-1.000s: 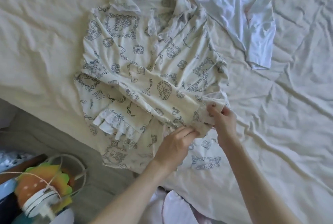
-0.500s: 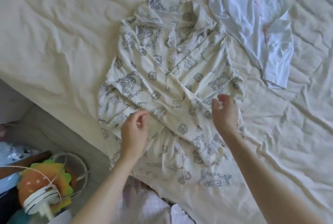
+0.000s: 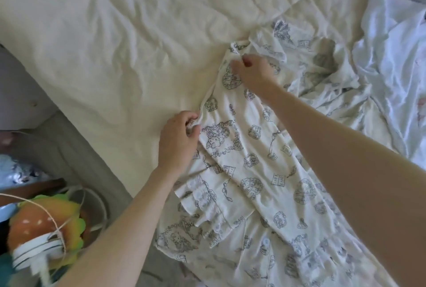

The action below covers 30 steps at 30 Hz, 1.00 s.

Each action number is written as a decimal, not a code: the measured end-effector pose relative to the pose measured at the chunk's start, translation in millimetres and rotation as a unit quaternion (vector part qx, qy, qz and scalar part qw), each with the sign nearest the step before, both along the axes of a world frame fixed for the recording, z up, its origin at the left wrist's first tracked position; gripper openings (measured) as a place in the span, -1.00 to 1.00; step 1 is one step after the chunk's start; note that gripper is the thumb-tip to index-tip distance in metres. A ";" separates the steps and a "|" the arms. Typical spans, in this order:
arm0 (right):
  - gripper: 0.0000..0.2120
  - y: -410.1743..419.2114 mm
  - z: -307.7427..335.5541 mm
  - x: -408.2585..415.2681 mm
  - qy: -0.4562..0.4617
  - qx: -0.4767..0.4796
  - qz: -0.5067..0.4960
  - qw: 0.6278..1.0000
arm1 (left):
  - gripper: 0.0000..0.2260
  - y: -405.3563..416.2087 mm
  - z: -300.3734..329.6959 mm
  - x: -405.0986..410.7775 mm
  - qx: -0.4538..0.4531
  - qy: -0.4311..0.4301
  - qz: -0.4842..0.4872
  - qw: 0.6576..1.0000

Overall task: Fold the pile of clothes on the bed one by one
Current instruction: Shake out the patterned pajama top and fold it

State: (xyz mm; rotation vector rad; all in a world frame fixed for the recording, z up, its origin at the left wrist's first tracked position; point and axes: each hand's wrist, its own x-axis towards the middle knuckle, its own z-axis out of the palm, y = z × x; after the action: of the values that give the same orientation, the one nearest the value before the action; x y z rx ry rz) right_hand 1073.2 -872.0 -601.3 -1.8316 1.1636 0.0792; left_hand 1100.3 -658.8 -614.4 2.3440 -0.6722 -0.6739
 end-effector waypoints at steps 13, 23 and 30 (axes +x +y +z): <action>-0.89 -21.0 -19.3 67.2 0.015 -0.038 -0.067 0.997 | -0.92 12.7 -20.2 47.1 -0.062 0.160 0.053 0.984; -0.63 93.9 -12.5 -37.3 -0.036 -0.321 0.159 0.933 | -0.88 7.2 -51.7 63.8 -0.064 0.221 0.063 0.971; -0.54 130.0 -28.0 -138.1 0.089 -0.273 0.220 0.932 | -0.96 10.8 -44.5 62.8 -0.074 0.216 0.050 0.972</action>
State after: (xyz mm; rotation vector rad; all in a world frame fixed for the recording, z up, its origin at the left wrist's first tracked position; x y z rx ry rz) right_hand 935.1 -742.0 -629.3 -2.6086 0.9257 0.1962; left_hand 1163.0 -648.1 -658.9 1.9856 -0.3906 -1.0099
